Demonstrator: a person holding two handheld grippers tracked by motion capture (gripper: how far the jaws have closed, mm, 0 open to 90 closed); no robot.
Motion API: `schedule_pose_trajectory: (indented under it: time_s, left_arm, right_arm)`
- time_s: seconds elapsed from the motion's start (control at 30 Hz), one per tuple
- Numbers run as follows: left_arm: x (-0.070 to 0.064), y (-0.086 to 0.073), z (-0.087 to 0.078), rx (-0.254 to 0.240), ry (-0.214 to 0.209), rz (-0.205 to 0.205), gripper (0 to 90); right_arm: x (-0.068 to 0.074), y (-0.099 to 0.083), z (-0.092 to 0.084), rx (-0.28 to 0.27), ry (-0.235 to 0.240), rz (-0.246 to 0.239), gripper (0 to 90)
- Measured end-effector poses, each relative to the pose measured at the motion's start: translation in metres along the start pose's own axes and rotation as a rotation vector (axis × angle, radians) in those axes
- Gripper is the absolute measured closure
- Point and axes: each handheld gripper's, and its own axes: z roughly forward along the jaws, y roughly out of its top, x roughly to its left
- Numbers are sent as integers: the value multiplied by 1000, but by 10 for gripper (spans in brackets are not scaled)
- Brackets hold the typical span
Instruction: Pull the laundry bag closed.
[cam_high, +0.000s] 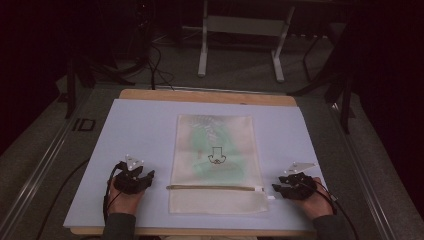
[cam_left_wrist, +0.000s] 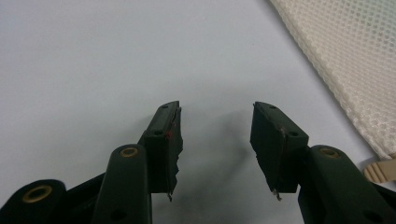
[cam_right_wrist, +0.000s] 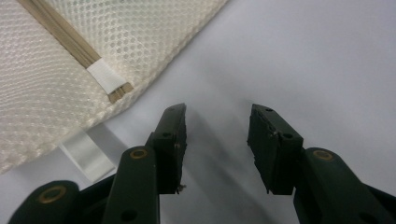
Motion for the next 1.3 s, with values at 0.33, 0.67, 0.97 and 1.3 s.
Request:
schedule_pose_trajectory:
  time_s: [0.33, 0.67, 0.97, 1.3]
  left_arm:
    - [-1, -1, 0, 3, -5, 13, 538]
    - [-1, -1, -2, -21, -46, 9, 536]
    - [1, -2, -4, -27, -51, -6, 541]
    - [-1, -2, -4, -22, -52, 25, 560]
  right_arm:
    - [5, 5, 2, 4, 10, -14, 530]
    - [7, 9, -5, 23, 29, -43, 535]
    - [11, 24, -5, 57, 51, -106, 534]
    - [23, 41, -3, 40, 111, -161, 535]
